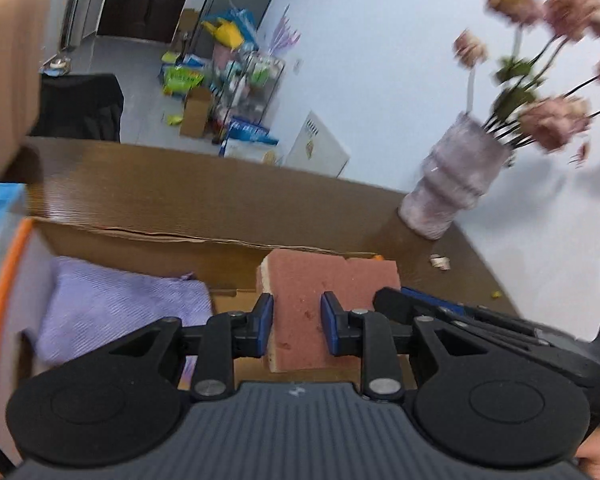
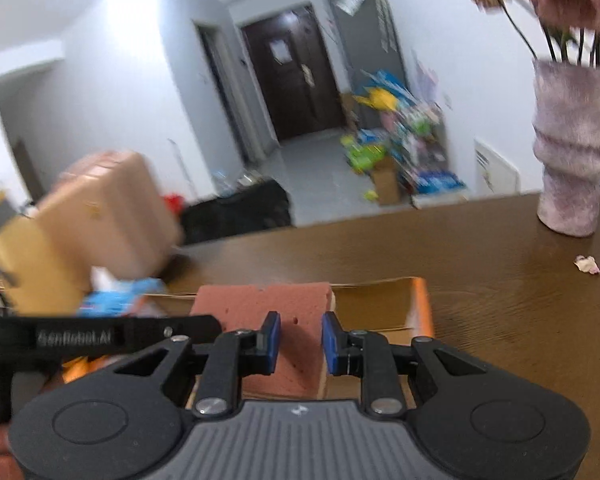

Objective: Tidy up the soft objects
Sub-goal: 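Lift the sponge block with the right tool and carry it over the box, then open the right tool to set the sponge block in the box, withdraw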

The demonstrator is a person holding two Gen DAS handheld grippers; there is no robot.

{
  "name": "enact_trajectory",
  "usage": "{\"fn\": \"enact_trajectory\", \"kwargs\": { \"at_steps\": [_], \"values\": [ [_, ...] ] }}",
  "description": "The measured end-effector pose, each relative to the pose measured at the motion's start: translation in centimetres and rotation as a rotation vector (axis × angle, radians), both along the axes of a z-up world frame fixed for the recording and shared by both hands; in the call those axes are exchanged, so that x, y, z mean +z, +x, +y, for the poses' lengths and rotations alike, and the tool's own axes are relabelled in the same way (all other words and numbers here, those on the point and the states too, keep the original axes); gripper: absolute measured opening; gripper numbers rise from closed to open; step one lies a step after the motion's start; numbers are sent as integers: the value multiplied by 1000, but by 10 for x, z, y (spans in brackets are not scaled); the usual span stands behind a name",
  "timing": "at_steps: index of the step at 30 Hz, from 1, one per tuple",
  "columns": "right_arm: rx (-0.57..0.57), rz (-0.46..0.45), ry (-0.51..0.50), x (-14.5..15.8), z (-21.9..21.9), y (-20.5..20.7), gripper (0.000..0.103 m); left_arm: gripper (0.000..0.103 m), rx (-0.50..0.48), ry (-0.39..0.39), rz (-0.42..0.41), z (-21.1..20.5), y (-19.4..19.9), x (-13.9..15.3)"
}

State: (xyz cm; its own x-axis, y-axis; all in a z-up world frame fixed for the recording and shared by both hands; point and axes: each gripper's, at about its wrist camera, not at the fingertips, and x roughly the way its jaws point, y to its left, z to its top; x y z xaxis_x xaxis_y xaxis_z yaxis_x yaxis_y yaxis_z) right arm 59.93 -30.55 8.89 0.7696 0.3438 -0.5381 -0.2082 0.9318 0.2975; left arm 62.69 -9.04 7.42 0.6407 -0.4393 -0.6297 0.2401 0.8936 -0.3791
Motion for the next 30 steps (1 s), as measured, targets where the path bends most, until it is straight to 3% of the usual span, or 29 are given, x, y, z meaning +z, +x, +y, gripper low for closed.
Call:
{"fn": "enact_trajectory", "kwargs": {
  "at_steps": [6,11,12,13,15,18,24,27,30],
  "values": [
    [-24,91,-188,-30,11,48,25,27,-6,15,181,-22,53,-51],
    [-33,83,-287,-40,19,46,26,33,-5,58,145,-28,56,-55],
    [-32,86,-289,-39,19,47,29,35,-9,63,148,-27,55,-55],
    [-38,83,-287,-37,18,46,39,36,-3,67,153,-25,54,-54],
    [-42,52,-289,-25,17,38,44,36,14,88,137,-19,45,-46],
    [-40,13,-283,0,13,21,46,37,26,119,69,-2,23,-18],
    [-37,-76,-248,62,-3,-47,58,56,82,252,-173,39,-57,61],
    [-36,-130,-253,87,-8,-91,67,68,146,341,-321,56,-109,88],
    [-19,-211,-246,105,-6,-139,80,85,190,369,-444,71,-158,102]
  ]
}}
